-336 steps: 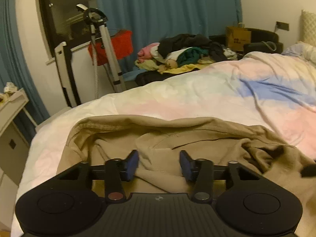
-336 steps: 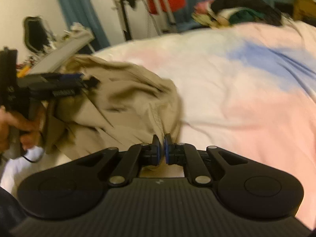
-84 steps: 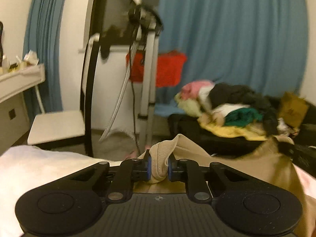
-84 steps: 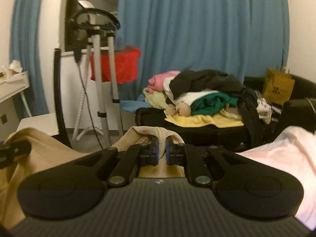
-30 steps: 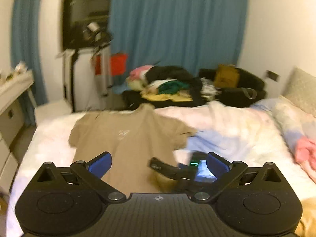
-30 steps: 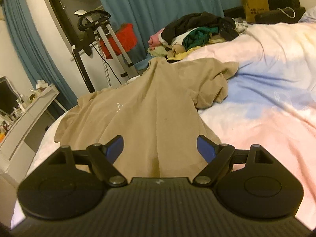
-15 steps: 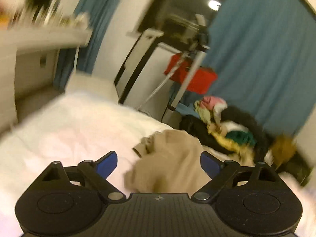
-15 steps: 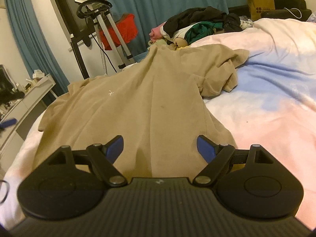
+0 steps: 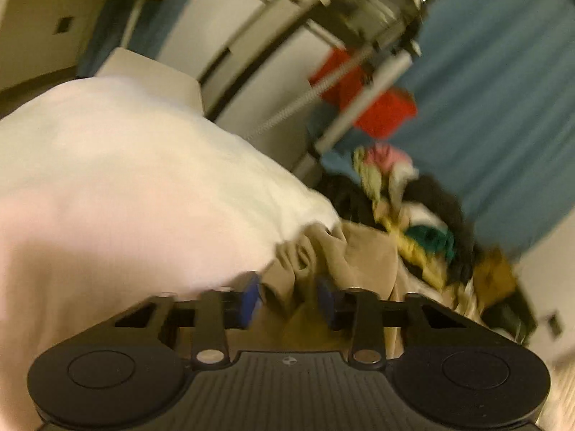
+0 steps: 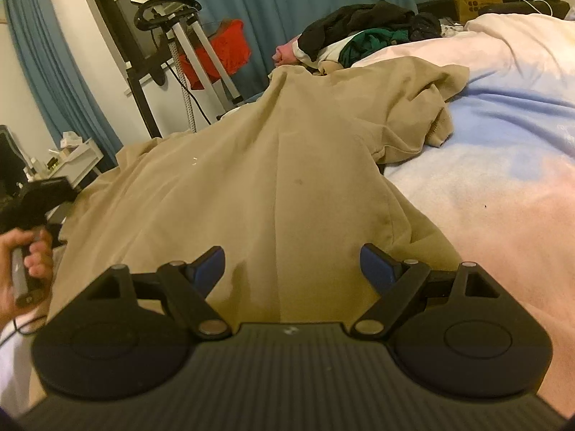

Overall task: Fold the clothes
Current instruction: 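Grasp a sleeve of the sweatshirt with the left gripper and lift it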

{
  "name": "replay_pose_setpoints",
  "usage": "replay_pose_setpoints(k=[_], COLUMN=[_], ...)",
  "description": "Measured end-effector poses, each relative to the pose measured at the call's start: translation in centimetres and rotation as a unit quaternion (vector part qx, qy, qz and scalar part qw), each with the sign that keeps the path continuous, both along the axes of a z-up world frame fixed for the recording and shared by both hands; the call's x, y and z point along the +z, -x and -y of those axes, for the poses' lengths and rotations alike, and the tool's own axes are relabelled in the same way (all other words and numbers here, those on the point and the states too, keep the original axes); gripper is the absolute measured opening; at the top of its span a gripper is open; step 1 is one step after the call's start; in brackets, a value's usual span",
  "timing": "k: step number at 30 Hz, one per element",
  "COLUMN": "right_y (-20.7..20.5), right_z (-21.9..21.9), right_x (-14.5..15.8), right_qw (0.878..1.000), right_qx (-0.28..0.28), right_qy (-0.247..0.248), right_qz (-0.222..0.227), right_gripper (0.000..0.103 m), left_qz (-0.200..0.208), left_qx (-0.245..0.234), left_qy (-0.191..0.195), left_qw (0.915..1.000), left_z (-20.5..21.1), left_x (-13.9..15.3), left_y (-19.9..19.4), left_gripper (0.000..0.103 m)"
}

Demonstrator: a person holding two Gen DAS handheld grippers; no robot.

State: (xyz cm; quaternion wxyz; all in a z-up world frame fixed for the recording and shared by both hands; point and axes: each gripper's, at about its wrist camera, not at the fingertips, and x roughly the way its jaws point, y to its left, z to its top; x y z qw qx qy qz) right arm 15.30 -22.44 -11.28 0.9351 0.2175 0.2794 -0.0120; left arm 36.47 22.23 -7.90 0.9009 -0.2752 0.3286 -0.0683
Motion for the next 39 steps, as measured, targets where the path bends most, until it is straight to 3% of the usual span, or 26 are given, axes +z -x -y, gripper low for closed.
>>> replay_pose_setpoints(k=[1,4,8,10,11,12,16,20,22,25,27,28,31,32,33,35,36,39], right_y=[0.0,0.1,0.1,0.0,-0.1,-0.1,-0.2,-0.1,-0.1,0.1,0.3,0.3,0.4,0.5,0.5,0.5,0.5,0.3], right_z=[0.1,0.4,0.3,0.3,0.3,0.3,0.3,0.5,0.5,0.5,0.6,0.6,0.7,0.7,0.7,0.8,0.8,0.9], right_x=[0.0,0.0,0.0,0.0,0.0,0.0,0.0,0.0,0.1,0.2,0.3,0.3,0.2,0.2,0.2,0.2,0.1,0.0], right_qw=[1.000,1.000,1.000,1.000,1.000,1.000,1.000,1.000,1.000,1.000,1.000,1.000,1.000,1.000,1.000,1.000,1.000,1.000], right_qx=[0.000,-0.001,-0.002,-0.003,-0.003,-0.003,-0.003,-0.004,-0.004,-0.003,-0.002,-0.002,-0.001,-0.001,-0.001,-0.001,-0.002,-0.003], right_qy=[-0.002,-0.010,-0.009,-0.007,-0.007,-0.006,-0.005,-0.009,-0.010,-0.013,-0.016,-0.016,-0.016,-0.016,-0.015,-0.017,-0.018,-0.018], right_qz=[0.000,0.001,0.002,0.002,0.003,0.003,0.003,0.003,0.002,0.000,-0.001,-0.001,-0.001,-0.001,-0.001,0.000,0.000,0.002], right_gripper=[0.085,0.085,0.085,0.085,0.085,0.085,0.085,0.084,0.084,0.084,0.084,0.084,0.083,0.083,0.083,0.083,0.083,0.084], left_qz=[-0.009,-0.026,-0.044,-0.036,-0.027,-0.021,-0.020,-0.037,-0.048,-0.073,-0.084,-0.081,-0.072,-0.067,-0.062,-0.054,-0.050,-0.063], left_qx=[0.005,0.031,0.073,0.105,0.124,0.134,0.139,0.121,0.112,0.106,0.103,0.106,0.114,0.132,0.153,0.189,0.199,0.209], left_qy=[-0.017,-0.066,-0.130,-0.173,-0.195,-0.193,-0.138,0.011,0.083,0.172,0.225,0.228,0.236,0.242,0.263,0.294,0.282,0.239], left_qw=[0.9998,0.9970,0.9878,0.9786,0.9726,0.9718,0.9804,0.9919,0.9890,0.9767,0.9653,0.9646,0.9622,0.9589,0.9504,0.9354,0.9372,0.9462], left_z=[0.4,0.3,-0.8,-1.1,-1.3,-1.6,-3.4,-4.9,-5.0,-4.5,-3.6,-2.9,-0.8,-0.6,-0.7,-1.2,-1.5,-2.7], left_x=[0.4,2.9,6.9,8.7,9.5,10.0,9.0,5.7,3.7,0.2,-2.1,-2.6,-4.0,-4.4,-4.8,-5.2,-4.9,-3.7], left_y=[-0.6,-2.1,-4.0,-4.5,-4.5,-4.3,-2.0,3.5,6.2,8.3,8.4,8.0,6.8,6.6,6.5,6.3,6.3,6.5], left_gripper=[0.005,0.004,0.003,0.003,0.009,0.012,0.048,0.066,0.070,0.072,0.066,0.061,0.060,0.050,0.043,0.008,0.003,0.003])
